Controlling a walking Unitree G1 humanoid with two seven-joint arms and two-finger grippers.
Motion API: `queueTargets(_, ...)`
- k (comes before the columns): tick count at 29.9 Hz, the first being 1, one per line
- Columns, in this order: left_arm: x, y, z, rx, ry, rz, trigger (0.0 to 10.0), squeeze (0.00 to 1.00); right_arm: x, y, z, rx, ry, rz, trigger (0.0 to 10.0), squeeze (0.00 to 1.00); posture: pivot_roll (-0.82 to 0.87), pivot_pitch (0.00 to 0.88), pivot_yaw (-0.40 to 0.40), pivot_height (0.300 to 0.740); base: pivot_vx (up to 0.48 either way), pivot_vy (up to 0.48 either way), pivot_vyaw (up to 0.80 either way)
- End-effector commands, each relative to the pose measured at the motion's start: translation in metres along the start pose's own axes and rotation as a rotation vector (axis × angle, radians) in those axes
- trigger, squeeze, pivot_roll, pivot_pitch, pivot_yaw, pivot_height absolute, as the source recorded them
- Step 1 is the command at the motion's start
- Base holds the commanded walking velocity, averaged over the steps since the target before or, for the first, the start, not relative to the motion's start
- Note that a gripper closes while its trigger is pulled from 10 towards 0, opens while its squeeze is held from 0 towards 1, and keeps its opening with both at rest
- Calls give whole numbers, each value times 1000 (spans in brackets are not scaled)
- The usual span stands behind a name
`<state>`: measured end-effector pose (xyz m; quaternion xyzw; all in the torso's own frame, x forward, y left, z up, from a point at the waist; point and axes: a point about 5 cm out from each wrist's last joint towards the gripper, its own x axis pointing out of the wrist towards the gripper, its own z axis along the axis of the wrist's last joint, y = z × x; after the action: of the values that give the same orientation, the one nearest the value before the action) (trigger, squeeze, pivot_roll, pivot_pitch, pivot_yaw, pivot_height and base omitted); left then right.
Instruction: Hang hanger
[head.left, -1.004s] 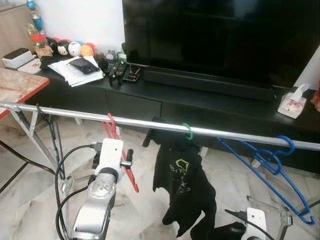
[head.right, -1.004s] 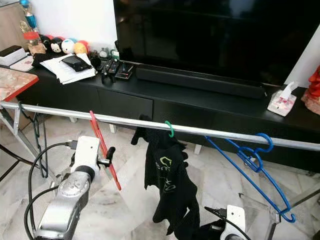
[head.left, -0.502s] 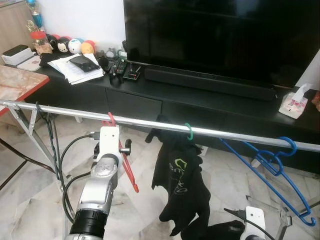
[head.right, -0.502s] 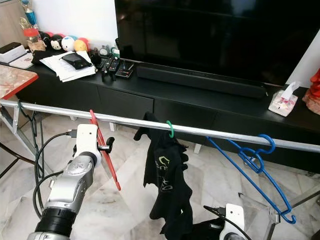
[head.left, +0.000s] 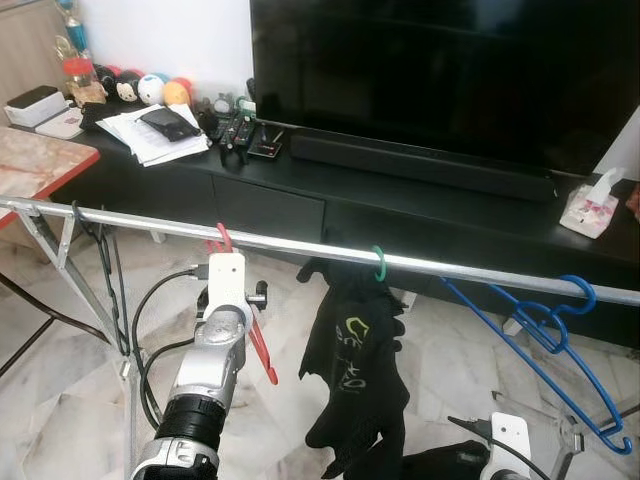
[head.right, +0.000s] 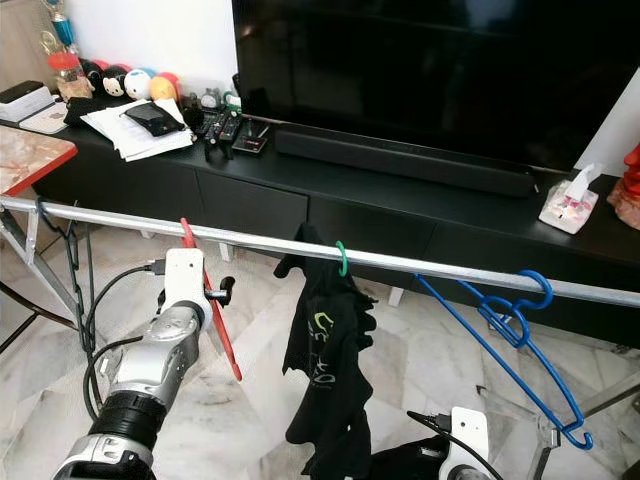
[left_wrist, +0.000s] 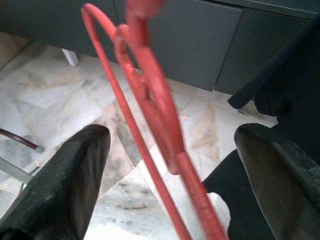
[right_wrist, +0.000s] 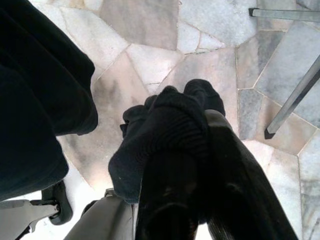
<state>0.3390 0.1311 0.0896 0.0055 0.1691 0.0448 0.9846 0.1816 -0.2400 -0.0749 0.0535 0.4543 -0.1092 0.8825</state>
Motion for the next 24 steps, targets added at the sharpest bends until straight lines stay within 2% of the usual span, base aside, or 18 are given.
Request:
queueTargets(1, 2, -2, 2, -3, -10, 7, 2745, 0, 0, -5, 5, -4, -14, -13, 10000, 0, 45, 0, -81, 740, 0, 0, 0)
queueTargets(2, 3, -2, 2, -7, -11, 10, 627, 0, 0, -6, 5, -3, -15, -14, 10000, 0, 41, 0, -79, 740, 0, 0, 0)
queueTargets(3, 3, -2, 2, -9, -13, 12, 0, 0, 0, -6, 5, -4, -15, -15, 10000, 0, 39, 0, -79, 740, 0, 0, 0)
queueTargets(14, 7, 1, 8, -3, -59, 44, 0, 0, -1, -8, 4, -5, -11, -18, 10000, 0, 40, 0, -82, 740, 0, 0, 0)
queueTargets(24, 8, 3, 8, 9, -58, 51, 0, 0, 0, -7, 4, -4, -13, -12, 10000, 0, 40, 0, -80, 740, 0, 0, 0)
